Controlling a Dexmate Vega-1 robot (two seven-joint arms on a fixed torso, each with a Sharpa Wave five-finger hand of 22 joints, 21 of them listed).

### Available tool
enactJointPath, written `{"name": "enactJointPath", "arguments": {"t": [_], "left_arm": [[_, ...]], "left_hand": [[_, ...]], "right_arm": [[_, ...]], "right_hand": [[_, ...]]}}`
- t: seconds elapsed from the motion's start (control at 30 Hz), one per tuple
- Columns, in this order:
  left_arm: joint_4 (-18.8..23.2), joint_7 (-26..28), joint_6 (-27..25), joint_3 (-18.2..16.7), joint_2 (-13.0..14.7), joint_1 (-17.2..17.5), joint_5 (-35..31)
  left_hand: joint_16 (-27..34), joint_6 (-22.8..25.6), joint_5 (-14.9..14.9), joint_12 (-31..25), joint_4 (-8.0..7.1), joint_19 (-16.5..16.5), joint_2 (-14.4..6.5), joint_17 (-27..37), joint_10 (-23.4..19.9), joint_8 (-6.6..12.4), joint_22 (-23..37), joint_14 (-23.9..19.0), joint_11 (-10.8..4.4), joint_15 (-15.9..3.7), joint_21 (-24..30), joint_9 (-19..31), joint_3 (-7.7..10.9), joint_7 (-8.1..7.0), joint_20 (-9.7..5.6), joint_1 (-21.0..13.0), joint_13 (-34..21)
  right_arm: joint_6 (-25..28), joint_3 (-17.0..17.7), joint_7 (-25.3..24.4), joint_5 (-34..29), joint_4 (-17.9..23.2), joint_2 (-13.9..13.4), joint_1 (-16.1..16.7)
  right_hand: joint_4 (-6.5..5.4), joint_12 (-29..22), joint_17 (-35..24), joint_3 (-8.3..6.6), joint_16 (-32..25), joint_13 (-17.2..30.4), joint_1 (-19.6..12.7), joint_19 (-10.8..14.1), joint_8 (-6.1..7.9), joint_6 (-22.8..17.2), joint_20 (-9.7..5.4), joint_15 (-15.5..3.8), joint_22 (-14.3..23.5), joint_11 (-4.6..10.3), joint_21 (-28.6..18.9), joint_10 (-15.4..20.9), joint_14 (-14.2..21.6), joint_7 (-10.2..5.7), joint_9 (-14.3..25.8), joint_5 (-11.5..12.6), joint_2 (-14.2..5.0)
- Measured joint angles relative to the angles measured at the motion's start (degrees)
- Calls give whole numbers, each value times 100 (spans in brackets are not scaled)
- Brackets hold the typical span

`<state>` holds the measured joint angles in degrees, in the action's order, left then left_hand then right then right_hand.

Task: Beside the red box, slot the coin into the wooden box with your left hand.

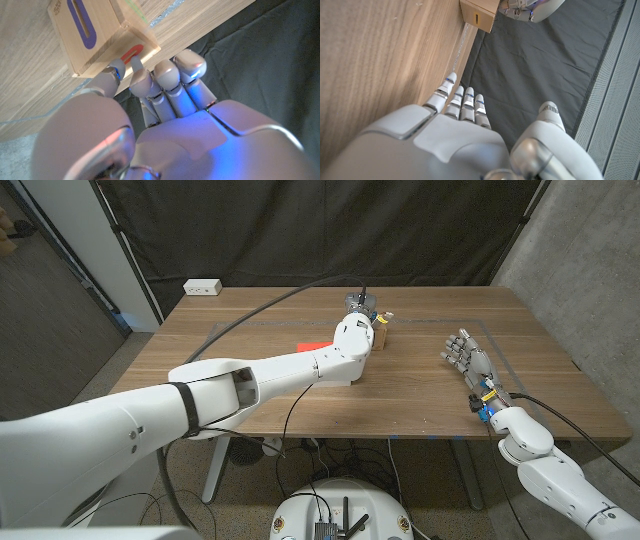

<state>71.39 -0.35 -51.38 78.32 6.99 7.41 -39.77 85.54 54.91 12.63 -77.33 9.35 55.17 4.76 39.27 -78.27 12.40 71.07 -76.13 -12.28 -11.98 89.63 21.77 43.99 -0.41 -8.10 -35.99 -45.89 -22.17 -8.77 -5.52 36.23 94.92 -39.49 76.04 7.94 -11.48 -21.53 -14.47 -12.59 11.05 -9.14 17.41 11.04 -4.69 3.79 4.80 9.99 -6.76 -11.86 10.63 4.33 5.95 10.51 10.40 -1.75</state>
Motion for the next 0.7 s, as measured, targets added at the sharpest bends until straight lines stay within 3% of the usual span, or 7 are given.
{"name": "enactJointPath", "arguments": {"t": [0.53, 0.67, 0.7], "left_arm": [[324, 234, 70, -192, 153, 45, -30], [515, 394, 101, -366, 257, 120, -24], [759, 446, 113, -557, 386, 213, -5]], "left_hand": [[29, 1, -34, 0, -10, 0, -9, -12, -1, -43, 0, 0, 1, 0, 1, -132, 84, -2, 0, 160, -32], [29, -7, -34, 21, -9, 0, -32, -26, -1, -43, 0, -1, 1, 0, 1, -156, 132, -10, 0, 183, 0], [29, -7, -34, 21, -9, 0, -44, -26, -1, -43, 0, -1, 2, 0, 1, -159, 132, -10, 0, 195, -2]], "right_arm": [[7, -61, -42, -48, -7, 46, -109], [5, -79, -66, -82, -7, 60, -144], [4, -84, -95, -115, -5, 65, -155]], "right_hand": [[0, 0, 0, 0, -56, 0, 0, 133, 0, -20, -11, -39, 0, 32, 0, 31, 104, -20, 0, 0, 0], [0, 0, 0, 0, -55, 0, 0, 133, 0, -20, -11, -39, 0, 32, 0, 31, 104, -20, 0, 0, 0], [0, 0, 0, 0, -55, 0, 0, 133, 0, -20, -11, -39, 0, 32, 0, 31, 104, -20, 0, 0, 0]]}}
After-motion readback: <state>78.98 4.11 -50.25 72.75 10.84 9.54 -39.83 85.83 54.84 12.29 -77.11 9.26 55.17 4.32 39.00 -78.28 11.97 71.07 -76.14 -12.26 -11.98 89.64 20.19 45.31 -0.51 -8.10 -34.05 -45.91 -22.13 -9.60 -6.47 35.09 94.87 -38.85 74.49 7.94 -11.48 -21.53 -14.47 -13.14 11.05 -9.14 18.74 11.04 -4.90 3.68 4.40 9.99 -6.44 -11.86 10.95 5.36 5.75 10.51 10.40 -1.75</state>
